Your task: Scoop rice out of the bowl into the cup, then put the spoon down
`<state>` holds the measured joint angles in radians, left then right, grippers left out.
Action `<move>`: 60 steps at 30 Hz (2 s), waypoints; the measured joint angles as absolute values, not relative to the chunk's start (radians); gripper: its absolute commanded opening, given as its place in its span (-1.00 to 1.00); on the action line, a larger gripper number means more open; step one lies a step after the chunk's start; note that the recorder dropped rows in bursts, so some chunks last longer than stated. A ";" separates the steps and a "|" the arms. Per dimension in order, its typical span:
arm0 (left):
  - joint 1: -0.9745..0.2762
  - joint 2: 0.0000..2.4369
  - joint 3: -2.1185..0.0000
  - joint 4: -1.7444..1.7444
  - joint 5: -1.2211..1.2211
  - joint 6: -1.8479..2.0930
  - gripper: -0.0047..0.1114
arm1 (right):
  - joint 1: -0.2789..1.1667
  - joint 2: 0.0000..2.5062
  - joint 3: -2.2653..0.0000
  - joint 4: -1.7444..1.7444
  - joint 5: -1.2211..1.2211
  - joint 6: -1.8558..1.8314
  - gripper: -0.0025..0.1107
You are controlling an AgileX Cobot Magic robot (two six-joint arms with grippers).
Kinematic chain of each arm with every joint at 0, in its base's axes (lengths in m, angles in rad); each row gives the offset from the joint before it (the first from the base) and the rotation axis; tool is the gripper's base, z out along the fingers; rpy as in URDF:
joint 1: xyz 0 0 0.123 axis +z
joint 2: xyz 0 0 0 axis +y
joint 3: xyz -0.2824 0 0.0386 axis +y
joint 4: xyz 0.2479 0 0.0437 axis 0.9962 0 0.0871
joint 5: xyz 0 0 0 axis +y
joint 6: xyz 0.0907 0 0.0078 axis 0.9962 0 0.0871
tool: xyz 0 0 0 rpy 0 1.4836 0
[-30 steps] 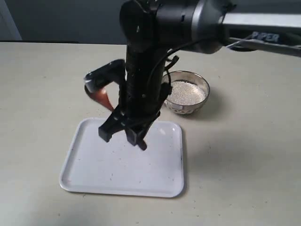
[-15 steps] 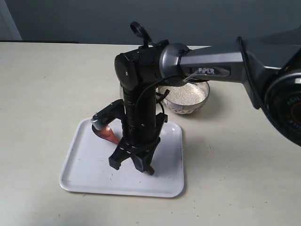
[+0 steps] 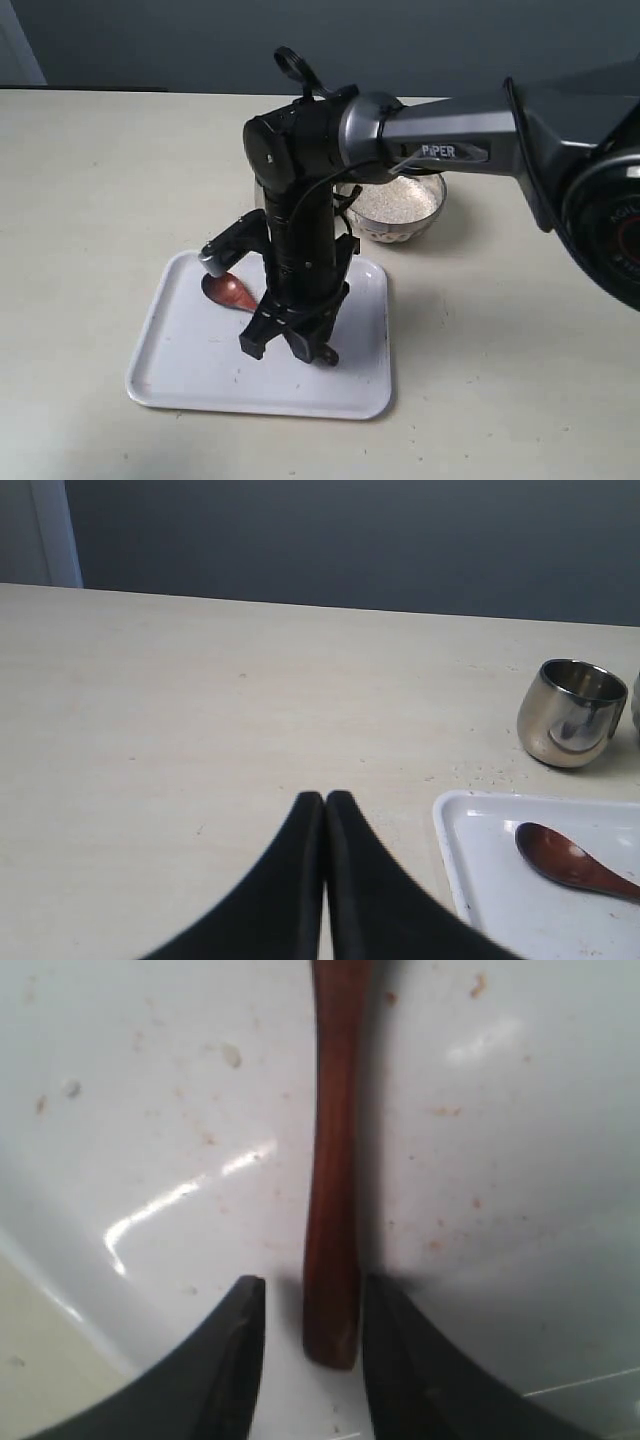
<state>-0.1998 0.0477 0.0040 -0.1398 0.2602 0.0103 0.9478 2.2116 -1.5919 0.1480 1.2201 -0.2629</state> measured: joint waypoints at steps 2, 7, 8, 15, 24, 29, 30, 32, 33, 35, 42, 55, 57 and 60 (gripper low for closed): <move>-0.200 0.048 0.004 -0.140 0.260 0.010 -0.91 | 0.948 2.212 -1.592 0.148 1.220 -0.263 -0.36; -0.200 0.048 0.004 -0.140 0.260 0.010 -0.91 | 0.948 2.195 -1.592 0.142 1.220 -0.259 -0.45; -0.200 0.048 0.004 -0.140 0.260 0.010 -0.91 | 0.948 2.182 -1.592 0.142 1.220 -0.259 -0.56; -0.200 0.048 0.004 -0.140 0.260 0.010 -0.91 | 0.948 1.932 -1.590 0.135 1.178 -0.200 -0.96; -0.200 0.048 0.004 -0.140 0.260 0.010 -0.91 | 0.948 1.578 -1.342 0.063 0.848 -0.127 -0.96; -0.200 0.048 0.004 -0.140 0.260 0.010 -0.91 | 0.948 1.465 -1.202 0.000 0.703 -0.119 -0.96; -0.200 0.048 0.004 -0.140 0.260 0.010 -0.91 | 0.948 1.457 -1.195 0.000 0.695 -0.119 -0.96; -0.200 0.048 0.004 -0.140 0.260 0.010 -0.91 | 0.946 1.453 -1.188 0.000 0.684 -0.117 -0.96; -0.200 0.048 0.004 -0.140 0.260 0.010 -0.91 | 0.946 1.453 -1.188 0.006 0.680 -0.117 -0.96; -0.200 0.048 0.004 -0.140 0.260 0.010 -0.91 | 0.946 1.453 -1.186 0.010 0.669 -0.117 -0.96; -0.200 0.048 0.004 -0.140 0.260 0.010 -0.91 | 0.928 1.392 -1.160 -0.209 0.591 -0.118 -0.96; -0.200 0.048 0.004 -0.140 0.260 0.010 -0.91 | 0.153 0.690 -0.402 -0.197 0.137 0.171 -0.96; -0.200 0.048 0.004 -0.140 0.260 0.010 -0.91 | 0.073 0.527 -0.242 -0.106 0.123 0.175 -0.96; -0.200 0.048 0.004 -0.140 0.260 0.010 -0.91 | 0.017 0.402 -0.126 -0.045 0.120 0.177 -0.96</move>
<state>-0.1998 0.0477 0.0040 -0.1398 0.2602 0.0103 0.0174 0.4022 -0.1260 -0.0452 0.1201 0.1770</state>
